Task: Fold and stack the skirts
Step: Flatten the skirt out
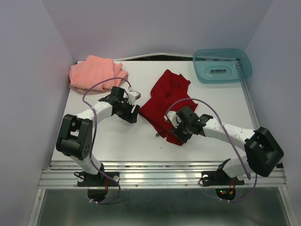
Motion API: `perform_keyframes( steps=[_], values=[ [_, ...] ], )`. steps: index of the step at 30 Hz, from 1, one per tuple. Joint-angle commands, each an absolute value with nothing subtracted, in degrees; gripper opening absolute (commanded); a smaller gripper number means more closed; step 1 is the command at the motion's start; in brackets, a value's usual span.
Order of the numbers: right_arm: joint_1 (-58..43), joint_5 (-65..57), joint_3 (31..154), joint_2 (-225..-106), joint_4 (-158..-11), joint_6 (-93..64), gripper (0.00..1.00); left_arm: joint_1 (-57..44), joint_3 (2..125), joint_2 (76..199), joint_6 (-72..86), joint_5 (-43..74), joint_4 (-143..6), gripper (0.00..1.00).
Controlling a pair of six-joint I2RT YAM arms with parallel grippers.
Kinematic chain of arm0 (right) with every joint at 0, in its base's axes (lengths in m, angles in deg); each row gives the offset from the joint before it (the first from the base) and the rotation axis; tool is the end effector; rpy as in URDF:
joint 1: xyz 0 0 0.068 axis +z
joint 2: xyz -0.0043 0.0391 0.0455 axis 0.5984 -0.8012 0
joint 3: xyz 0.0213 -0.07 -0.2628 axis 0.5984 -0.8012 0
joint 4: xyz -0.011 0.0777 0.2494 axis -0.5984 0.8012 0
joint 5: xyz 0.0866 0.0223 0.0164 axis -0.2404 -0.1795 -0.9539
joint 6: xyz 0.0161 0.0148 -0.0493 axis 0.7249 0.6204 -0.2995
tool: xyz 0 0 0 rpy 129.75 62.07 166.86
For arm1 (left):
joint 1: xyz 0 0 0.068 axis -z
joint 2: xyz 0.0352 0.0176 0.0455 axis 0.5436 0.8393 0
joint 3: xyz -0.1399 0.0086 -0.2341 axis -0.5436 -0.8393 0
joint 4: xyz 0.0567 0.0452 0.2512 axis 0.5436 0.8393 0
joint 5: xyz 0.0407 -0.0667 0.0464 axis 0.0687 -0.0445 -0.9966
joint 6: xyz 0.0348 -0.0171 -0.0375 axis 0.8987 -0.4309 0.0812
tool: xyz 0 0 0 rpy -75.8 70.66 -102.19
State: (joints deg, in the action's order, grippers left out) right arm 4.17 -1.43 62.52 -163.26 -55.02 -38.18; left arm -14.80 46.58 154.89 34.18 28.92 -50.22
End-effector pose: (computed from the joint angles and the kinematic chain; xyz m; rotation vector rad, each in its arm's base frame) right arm 0.1910 0.1696 0.1911 -1.3306 2.3388 0.2483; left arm 0.3060 -0.1140 0.1905 0.8735 2.3148 -0.4870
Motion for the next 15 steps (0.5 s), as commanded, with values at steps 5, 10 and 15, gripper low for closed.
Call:
perform_keyframes(
  steps=[5,10,15],
  values=[
    [2.8,9.6,69.4,-167.8,-61.2,-34.0,0.09,-14.8,49.3,159.2,31.1,33.6,-59.5,0.77],
    [-2.1,9.3,73.6,-167.9,-60.1,-32.0,0.01,-14.8,51.4,164.5,28.7,35.2,-61.7,0.75],
    [-4.9,6.9,78.7,-164.9,-59.5,-30.5,0.01,-15.1,51.8,165.1,26.1,35.5,-65.5,0.73]
  ],
)
